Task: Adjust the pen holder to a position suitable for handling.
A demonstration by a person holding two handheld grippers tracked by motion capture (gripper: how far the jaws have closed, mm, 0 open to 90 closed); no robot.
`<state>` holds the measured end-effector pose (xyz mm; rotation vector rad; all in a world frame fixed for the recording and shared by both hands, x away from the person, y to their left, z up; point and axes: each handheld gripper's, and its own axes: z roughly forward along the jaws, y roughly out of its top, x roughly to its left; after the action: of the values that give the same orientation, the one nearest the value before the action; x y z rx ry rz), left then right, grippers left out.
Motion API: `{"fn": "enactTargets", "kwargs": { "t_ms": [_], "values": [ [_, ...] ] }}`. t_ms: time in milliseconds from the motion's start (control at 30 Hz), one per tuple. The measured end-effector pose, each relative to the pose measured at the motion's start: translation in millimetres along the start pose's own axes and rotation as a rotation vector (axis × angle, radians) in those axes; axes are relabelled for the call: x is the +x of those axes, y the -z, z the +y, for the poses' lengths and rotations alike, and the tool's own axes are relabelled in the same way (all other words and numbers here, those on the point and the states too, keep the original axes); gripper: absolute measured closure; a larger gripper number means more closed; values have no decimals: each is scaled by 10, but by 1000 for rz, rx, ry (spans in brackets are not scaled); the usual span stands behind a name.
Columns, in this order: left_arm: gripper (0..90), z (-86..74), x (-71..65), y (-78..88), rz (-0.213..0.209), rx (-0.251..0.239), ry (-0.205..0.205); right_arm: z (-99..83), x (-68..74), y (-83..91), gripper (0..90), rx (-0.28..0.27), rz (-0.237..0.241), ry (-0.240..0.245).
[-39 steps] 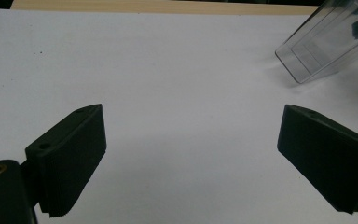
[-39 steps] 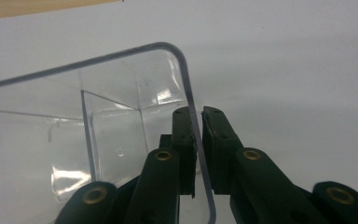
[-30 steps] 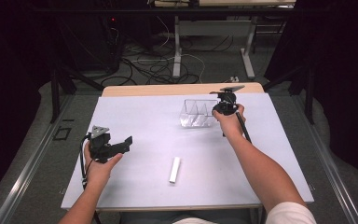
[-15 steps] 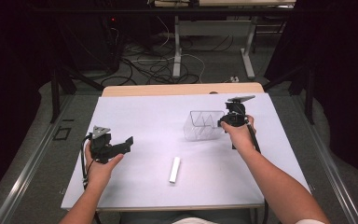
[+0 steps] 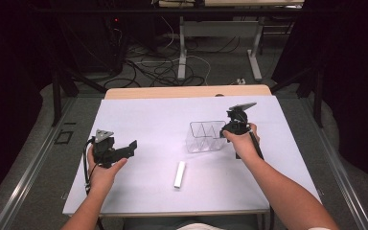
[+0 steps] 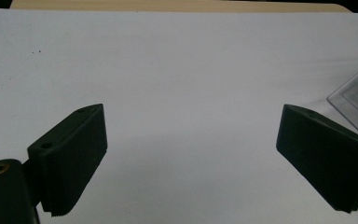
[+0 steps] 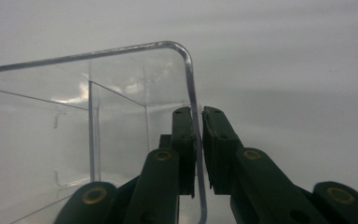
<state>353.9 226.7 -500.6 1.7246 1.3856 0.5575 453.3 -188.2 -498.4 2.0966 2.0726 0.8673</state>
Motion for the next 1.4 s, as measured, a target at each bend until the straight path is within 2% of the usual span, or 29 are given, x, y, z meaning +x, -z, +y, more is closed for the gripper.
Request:
{"fn": "enactTargets", "kwargs": {
  "t_ms": [267, 367, 467, 533, 733, 833, 900, 967, 1000, 1100, 1233, 1333, 1367, 1400],
  "values": [
    [88, -3, 15, 4, 0, -1, 4, -23, 72, -31, 731, -11, 27, 29],
    [88, -4, 10, 5, 1, 0, 3, -31, 47, 19, 657, -47, 78, 44],
    [88, -4, 8, -1, 3, 3, 2, -51, 65, 94, 627, -81, 102, 90],
    [88, -3, 7, 4, 1, 9, 1, -73, 70, 154, 608, -110, 117, 101],
    [88, -10, 6, 7, 3, 12, 0, -179, -24, 309, 599, -258, 182, 154],
    [88, -14, 0, 4, 1, 10, -1, -290, -110, 404, 665, -367, 207, 170],
    [90, -18, -13, 3, -2, 17, 4, -369, -188, 445, 754, -436, 168, 185],
    [96, -24, -35, -8, -6, 17, 7, -416, -278, 440, 830, -457, 147, 160],
    [106, -21, -45, -8, -12, 23, 4, -421, -317, 424, 860, -449, 146, 136],
    [145, -23, -95, -16, -21, 28, -1, -394, -381, 343, 900, -407, 154, 125],
    [161, -34, -168, -38, -51, 50, -21, -380, -361, 209, 900, -374, 161, 144],
    [161, -50, -222, -70, -92, 70, -30, -368, -310, 129, 898, -382, 155, 190],
    [161, -62, -248, -90, -94, 59, -25, -369, -291, 112, 898, -386, 160, 201],
    [162, -65, -266, -96, -99, 71, -32, -375, -264, 98, 898, -381, 168, 203]
  ]
}}
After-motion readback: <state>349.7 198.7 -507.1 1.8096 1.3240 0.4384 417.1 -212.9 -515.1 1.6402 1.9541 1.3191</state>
